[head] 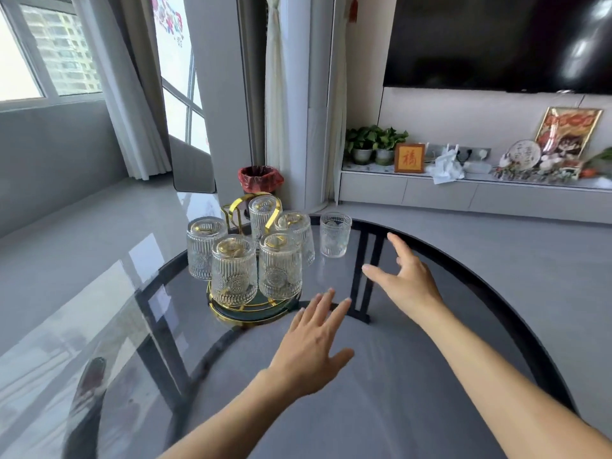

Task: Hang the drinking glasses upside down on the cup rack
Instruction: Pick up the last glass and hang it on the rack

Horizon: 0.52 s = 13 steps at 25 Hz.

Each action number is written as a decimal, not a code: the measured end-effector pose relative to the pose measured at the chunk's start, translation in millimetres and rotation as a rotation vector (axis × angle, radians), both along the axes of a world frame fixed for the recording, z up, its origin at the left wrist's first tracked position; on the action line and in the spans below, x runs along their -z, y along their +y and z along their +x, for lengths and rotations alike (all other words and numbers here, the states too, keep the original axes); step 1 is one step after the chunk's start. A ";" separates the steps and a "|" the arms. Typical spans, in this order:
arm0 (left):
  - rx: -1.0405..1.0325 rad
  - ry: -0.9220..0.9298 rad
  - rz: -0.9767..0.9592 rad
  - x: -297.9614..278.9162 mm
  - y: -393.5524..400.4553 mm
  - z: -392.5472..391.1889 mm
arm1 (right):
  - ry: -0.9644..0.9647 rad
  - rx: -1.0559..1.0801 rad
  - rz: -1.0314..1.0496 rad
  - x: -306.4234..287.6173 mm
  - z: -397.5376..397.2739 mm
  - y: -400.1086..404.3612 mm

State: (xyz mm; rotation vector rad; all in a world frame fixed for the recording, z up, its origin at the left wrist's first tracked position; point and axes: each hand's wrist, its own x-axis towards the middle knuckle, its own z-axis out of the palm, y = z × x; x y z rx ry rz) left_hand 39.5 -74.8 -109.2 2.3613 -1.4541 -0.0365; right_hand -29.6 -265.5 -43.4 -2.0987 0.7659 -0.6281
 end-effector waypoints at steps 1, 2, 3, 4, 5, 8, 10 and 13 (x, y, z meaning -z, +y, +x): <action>-0.001 -0.007 0.078 8.8 -12.5 5.6 | 0.007 0.003 0.011 3.9 -3.8 -11.4; 0.011 -0.027 0.152 16.2 -22.2 12.5 | 0.007 0.010 0.030 8.6 -5.3 -20.5; 0.022 -0.059 0.212 22.2 -30.7 21.0 | 0.001 0.013 0.053 14.1 -4.1 -28.3; 0.032 -0.094 0.263 27.2 -38.5 30.0 | -0.006 0.008 0.077 21.2 0.5 -35.6; 0.046 -0.118 0.301 31.3 -45.4 38.1 | -0.008 -0.002 0.093 29.4 8.8 -41.5; 0.075 -0.131 0.295 45.1 -58.3 54.4 | -0.029 -0.014 0.121 53.3 49.0 -52.6; 0.085 -0.132 0.270 51.8 -60.0 54.6 | -0.080 0.019 0.202 65.8 80.7 -57.3; 0.080 -0.124 0.248 52.4 -57.7 54.0 | -0.109 0.002 0.280 74.3 131.5 -60.7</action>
